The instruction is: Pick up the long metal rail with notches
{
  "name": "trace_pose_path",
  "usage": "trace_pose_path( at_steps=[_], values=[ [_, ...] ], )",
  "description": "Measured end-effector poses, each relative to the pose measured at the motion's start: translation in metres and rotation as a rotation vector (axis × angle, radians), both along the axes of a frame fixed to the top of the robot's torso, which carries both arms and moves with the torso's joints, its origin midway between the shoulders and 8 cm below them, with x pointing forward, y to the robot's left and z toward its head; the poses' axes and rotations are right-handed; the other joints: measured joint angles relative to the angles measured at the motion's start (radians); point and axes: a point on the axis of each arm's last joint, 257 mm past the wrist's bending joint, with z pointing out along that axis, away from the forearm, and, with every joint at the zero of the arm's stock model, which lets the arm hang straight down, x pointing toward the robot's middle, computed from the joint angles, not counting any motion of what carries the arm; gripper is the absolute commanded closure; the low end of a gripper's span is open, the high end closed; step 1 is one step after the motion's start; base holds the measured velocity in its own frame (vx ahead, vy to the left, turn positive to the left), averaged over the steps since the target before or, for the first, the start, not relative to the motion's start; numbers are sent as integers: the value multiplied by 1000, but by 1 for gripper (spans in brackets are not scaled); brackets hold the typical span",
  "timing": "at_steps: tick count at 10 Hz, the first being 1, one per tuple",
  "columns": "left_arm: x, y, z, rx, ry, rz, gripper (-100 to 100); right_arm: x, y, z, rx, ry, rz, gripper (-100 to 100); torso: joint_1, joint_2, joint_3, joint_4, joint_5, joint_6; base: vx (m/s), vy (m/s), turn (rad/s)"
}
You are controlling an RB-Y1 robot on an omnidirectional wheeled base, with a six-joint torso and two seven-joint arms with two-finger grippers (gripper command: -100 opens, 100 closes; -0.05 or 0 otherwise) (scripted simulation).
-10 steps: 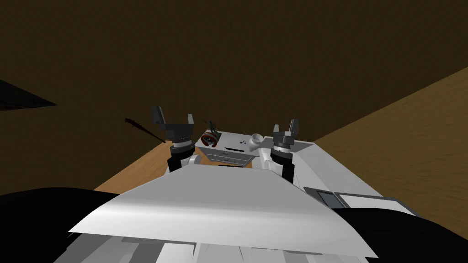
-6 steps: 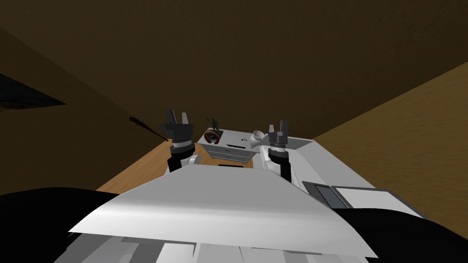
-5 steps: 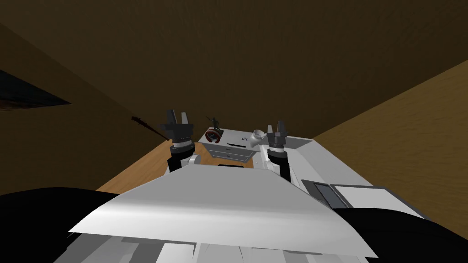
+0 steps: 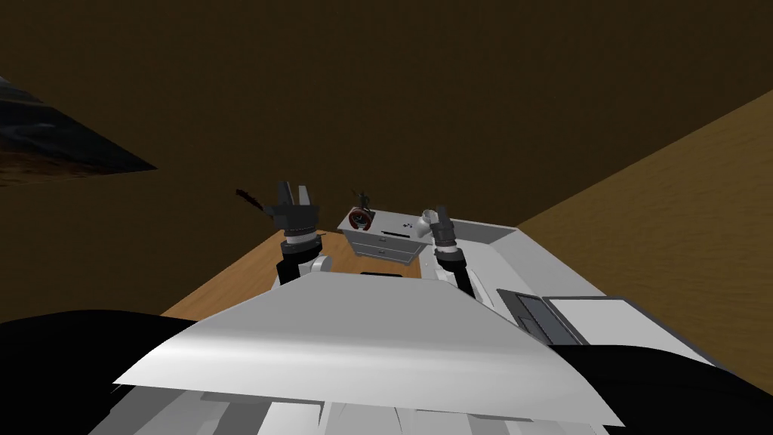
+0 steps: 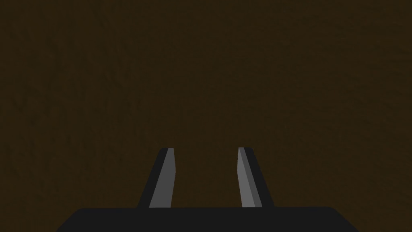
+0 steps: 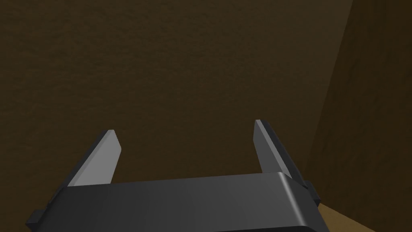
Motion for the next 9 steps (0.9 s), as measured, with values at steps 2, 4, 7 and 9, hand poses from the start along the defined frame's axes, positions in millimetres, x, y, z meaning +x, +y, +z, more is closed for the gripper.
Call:
trace_pose_path(
  at_steps=[2,4,7,9],
  values=[
    [0,0,0,0,0,0,0,1,23,-28,-98,32,47,-100,5,2,1,0,1,0,-138,119,82],
    [0,0,0,0,0,0,0,2,32,-46,-177,55,82,-100,1,-2,-1,0,0,0,-100,82,143],
    [0,0,0,0,0,0,0,-4,54,-88,-312,103,146,-100,0,-2,-1,0,0,0,-72,60,76],
    [0,0,0,0,0,0,0,-6,61,-113,-389,131,181,-100,0,-5,-3,-1,0,0,-35,71,104]
  ],
)
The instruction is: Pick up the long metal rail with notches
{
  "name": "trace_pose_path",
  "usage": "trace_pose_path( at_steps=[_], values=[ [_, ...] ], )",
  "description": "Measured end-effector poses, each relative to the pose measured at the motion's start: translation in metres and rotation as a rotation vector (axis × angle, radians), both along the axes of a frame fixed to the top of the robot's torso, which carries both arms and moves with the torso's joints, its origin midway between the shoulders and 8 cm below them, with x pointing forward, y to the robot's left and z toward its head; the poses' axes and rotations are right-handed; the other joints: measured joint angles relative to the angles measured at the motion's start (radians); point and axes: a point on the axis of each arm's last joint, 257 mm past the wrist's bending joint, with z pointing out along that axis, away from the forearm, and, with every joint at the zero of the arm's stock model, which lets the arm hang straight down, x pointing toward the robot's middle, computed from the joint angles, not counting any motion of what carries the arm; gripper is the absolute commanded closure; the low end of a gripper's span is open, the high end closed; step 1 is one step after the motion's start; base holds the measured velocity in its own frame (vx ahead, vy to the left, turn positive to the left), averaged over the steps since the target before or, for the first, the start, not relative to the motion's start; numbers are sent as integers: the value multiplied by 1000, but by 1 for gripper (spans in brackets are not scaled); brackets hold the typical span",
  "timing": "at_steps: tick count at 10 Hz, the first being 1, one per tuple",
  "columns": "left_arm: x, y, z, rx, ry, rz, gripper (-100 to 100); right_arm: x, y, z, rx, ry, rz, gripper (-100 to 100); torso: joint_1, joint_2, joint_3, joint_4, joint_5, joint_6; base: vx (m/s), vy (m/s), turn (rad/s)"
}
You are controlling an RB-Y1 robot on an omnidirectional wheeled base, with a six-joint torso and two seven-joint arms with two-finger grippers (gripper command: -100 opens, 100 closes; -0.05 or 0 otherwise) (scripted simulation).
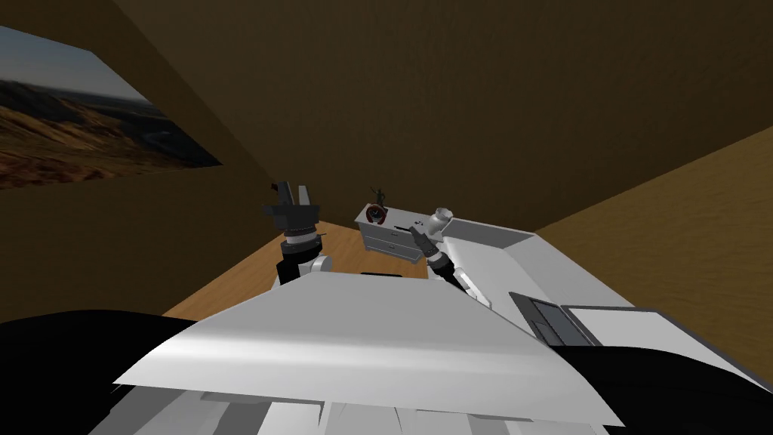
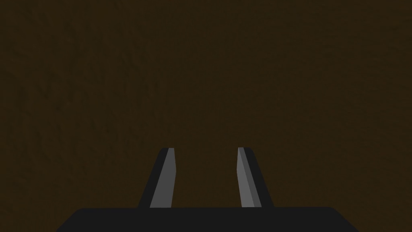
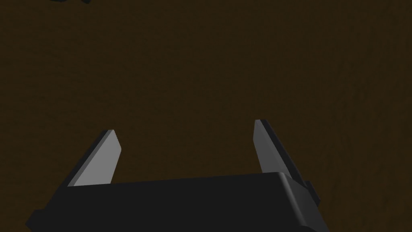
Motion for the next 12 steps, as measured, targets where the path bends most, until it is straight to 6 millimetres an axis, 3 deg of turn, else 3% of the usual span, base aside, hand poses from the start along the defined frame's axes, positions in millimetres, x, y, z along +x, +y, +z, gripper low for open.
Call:
trace_pose_path(
  at_steps=[5,8,12],
  values=[
    [0,0,0,0,0,0,0,-11,10,-59,-190,69,84,-100,-1,-2,-1,0,0,1,-23,65,142],
    [0,0,0,0,0,0,0,-24,7,-109,-330,120,144,-100,-1,-3,-2,-1,0,0,5,52,133],
    [0,0,0,0,0,0,0,-45,-17,-162,-513,188,213,-100,-2,-4,-2,-1,0,0,22,53,163]
  ],
)
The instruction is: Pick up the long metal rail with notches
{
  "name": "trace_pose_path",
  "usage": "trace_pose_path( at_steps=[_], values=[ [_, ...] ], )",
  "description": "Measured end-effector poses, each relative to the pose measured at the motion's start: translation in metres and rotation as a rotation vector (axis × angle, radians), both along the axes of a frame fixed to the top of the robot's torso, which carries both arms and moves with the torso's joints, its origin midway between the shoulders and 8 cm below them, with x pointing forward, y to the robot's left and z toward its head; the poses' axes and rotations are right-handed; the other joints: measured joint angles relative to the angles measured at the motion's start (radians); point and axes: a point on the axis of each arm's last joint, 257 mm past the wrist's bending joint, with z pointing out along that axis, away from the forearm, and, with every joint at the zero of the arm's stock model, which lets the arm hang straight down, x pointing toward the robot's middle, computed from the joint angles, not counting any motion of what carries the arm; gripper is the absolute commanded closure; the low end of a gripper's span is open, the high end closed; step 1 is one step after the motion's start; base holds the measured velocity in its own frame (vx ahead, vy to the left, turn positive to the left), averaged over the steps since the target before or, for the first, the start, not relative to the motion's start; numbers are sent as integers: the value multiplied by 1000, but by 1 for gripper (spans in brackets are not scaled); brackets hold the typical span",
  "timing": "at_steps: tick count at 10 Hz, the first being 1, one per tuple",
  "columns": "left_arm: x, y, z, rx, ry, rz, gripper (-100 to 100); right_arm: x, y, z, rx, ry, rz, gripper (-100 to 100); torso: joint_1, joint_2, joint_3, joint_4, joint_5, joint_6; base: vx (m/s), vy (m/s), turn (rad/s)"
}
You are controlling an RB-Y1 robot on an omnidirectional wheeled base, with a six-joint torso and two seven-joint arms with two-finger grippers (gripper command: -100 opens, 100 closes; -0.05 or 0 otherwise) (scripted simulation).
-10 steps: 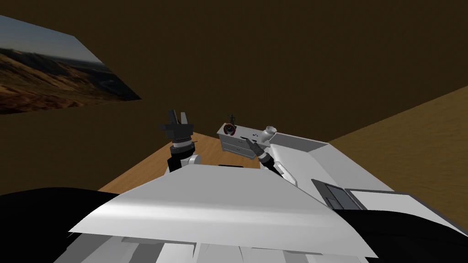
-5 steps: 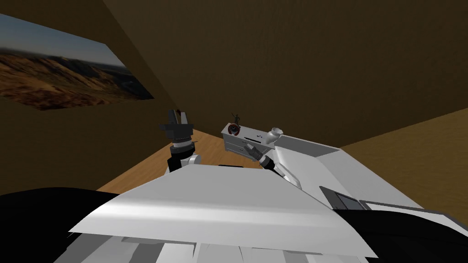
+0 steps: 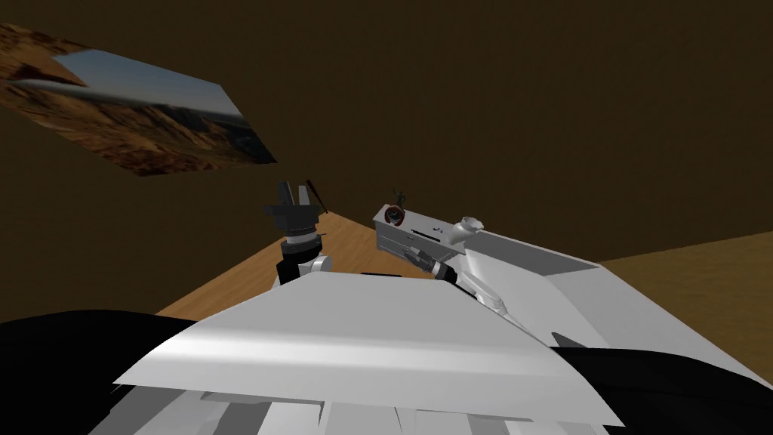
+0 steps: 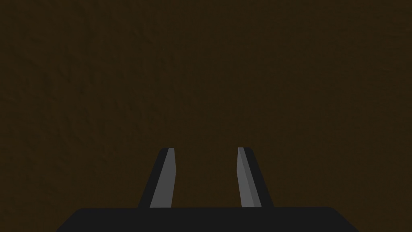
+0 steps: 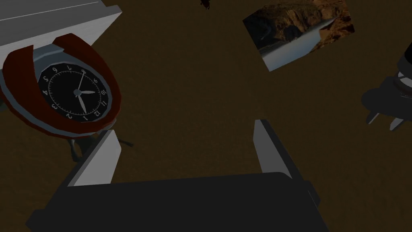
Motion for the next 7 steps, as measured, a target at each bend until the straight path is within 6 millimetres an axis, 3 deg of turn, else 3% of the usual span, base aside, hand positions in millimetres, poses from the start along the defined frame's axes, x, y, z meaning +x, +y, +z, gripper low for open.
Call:
trace_pose_path(
  at_steps=[5,7],
  values=[
    [0,0,0,0,0,0,0,-21,-39,-58,-227,72,81,-100,-1,-1,-1,0,0,1,35,39,175],
    [0,0,0,0,0,0,0,-33,-65,-79,-323,103,110,-100,-2,-1,-1,0,0,1,42,30,169]
  ],
)
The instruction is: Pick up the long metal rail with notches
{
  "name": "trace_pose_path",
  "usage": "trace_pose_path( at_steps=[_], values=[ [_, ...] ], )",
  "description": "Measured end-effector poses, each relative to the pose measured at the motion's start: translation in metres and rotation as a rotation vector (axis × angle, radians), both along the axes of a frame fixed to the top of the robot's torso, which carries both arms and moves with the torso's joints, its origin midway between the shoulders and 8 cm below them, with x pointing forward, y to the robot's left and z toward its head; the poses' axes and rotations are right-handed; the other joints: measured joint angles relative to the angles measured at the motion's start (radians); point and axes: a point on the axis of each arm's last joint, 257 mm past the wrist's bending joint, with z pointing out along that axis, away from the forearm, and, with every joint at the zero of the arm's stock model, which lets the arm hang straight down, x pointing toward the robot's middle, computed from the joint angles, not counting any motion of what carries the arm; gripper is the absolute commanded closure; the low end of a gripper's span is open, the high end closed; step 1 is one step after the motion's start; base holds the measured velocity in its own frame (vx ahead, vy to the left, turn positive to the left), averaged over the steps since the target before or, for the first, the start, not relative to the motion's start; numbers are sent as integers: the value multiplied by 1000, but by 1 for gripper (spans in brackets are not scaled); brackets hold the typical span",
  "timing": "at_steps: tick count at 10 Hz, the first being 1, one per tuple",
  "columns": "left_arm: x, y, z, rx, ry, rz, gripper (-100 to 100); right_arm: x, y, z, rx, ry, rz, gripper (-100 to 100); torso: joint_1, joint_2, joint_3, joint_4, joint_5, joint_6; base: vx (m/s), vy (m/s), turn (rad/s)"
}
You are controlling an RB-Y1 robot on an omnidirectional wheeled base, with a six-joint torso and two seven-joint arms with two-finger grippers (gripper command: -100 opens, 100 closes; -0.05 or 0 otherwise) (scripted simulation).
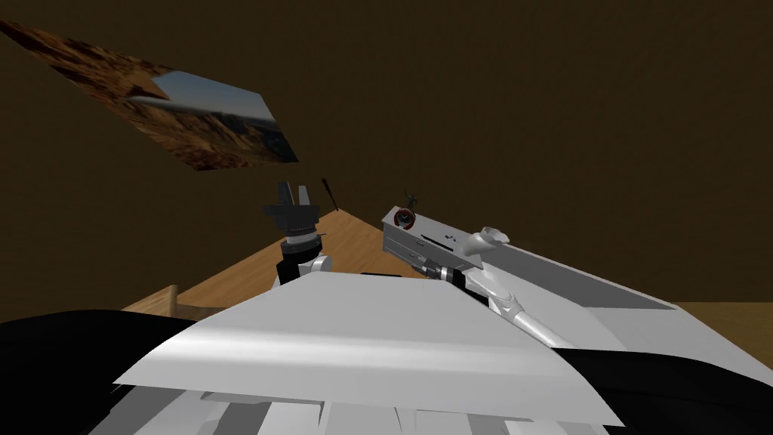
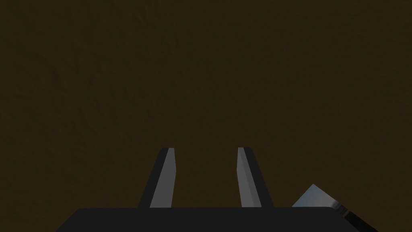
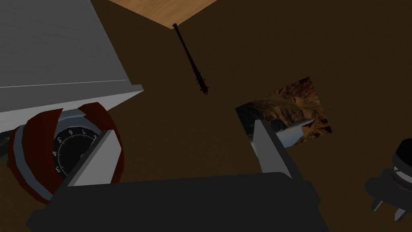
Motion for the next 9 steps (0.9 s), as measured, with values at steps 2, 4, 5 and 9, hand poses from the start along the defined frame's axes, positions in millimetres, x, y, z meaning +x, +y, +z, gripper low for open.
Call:
trace_pose_path(
  at_steps=[2,4,5,9],
  values=[
    [0,0,0,0,0,0,0,-11,-27,-17,-93,32,27,-100,0,0,0,0,0,0,50,28,163],
    [0,0,0,0,0,0,0,-20,-56,-32,-183,63,53,-100,0,-1,-1,0,0,0,53,15,150],
    [0,0,0,0,0,0,0,-27,-73,-38,-235,84,64,-100,-1,-1,-1,0,0,0,46,7,110],
    [0,0,0,0,0,0,0,-47,-134,-58,-396,150,96,-100,-2,-2,-1,0,0,0,70,-4,214]
  ],
)
